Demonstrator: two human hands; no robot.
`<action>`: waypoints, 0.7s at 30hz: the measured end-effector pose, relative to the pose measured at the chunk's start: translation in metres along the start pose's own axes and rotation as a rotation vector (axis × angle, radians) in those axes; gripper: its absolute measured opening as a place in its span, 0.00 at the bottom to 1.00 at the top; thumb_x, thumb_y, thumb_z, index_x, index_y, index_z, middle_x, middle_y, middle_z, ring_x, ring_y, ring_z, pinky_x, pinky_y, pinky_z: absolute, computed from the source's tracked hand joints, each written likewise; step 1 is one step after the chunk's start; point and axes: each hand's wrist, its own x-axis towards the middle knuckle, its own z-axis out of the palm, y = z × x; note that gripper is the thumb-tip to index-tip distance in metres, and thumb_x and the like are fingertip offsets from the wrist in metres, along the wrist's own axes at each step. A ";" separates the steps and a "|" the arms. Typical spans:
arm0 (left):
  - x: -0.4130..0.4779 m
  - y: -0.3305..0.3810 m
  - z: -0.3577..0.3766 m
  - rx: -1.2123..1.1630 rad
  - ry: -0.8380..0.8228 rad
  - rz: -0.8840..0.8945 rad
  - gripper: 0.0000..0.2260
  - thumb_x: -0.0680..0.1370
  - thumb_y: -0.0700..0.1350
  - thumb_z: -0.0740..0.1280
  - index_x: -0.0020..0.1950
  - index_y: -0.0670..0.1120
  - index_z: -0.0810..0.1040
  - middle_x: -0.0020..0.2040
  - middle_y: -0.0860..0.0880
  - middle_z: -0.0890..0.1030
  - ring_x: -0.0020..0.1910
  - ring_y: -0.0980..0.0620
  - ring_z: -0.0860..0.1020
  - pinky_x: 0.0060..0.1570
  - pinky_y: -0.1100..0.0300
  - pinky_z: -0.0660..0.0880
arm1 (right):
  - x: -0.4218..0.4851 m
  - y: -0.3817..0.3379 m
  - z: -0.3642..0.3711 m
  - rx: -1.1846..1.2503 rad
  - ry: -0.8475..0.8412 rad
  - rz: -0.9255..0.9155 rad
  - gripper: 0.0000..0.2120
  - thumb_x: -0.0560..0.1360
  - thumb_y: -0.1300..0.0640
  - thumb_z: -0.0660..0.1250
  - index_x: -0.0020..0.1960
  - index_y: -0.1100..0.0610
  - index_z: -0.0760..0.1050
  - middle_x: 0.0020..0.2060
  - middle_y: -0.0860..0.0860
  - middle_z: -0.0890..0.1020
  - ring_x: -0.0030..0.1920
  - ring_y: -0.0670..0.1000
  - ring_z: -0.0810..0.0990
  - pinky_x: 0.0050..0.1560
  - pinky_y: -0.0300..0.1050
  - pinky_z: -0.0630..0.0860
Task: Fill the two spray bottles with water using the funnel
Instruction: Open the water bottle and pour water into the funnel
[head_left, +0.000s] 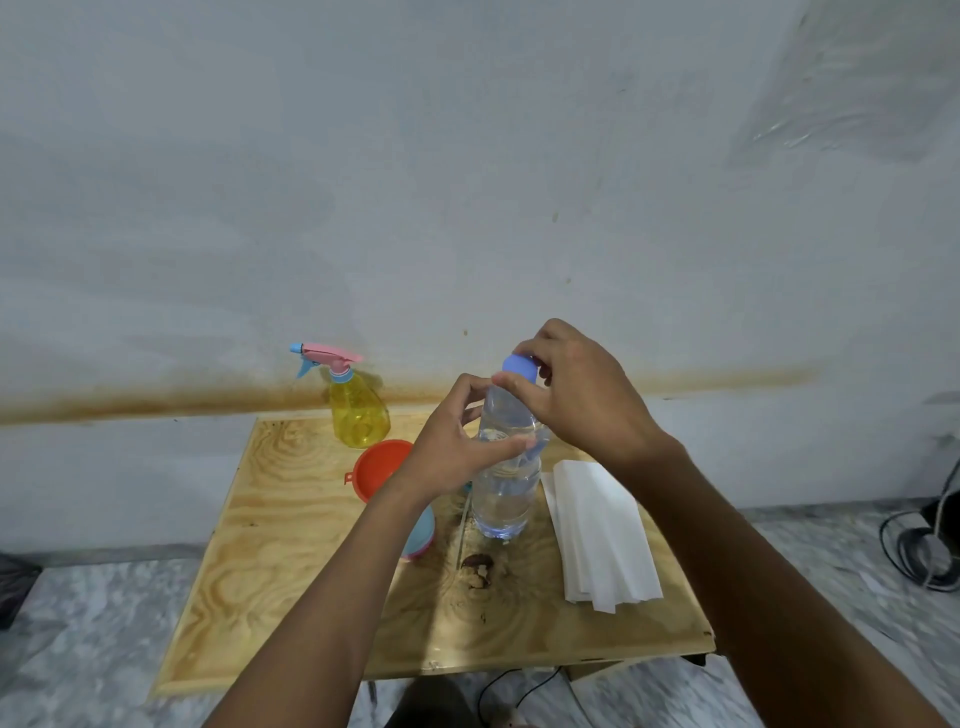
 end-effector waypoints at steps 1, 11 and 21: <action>0.000 -0.001 0.000 -0.001 0.000 0.004 0.26 0.66 0.54 0.80 0.59 0.54 0.73 0.62 0.57 0.79 0.65 0.54 0.76 0.62 0.52 0.77 | 0.000 0.004 -0.003 0.015 -0.036 -0.055 0.18 0.78 0.45 0.66 0.62 0.54 0.79 0.51 0.48 0.76 0.45 0.47 0.75 0.47 0.42 0.74; 0.002 -0.003 0.002 -0.016 -0.003 0.024 0.29 0.65 0.55 0.80 0.61 0.54 0.72 0.63 0.58 0.78 0.66 0.55 0.75 0.60 0.60 0.75 | 0.011 0.012 -0.015 0.090 -0.099 -0.030 0.30 0.70 0.31 0.66 0.68 0.42 0.69 0.54 0.40 0.73 0.50 0.41 0.75 0.49 0.40 0.74; 0.000 -0.002 0.002 -0.005 0.000 0.006 0.28 0.65 0.56 0.81 0.59 0.57 0.72 0.63 0.57 0.78 0.67 0.53 0.75 0.65 0.48 0.74 | 0.011 0.019 -0.018 0.170 -0.157 -0.064 0.27 0.71 0.37 0.69 0.68 0.41 0.70 0.61 0.39 0.75 0.58 0.40 0.75 0.58 0.45 0.75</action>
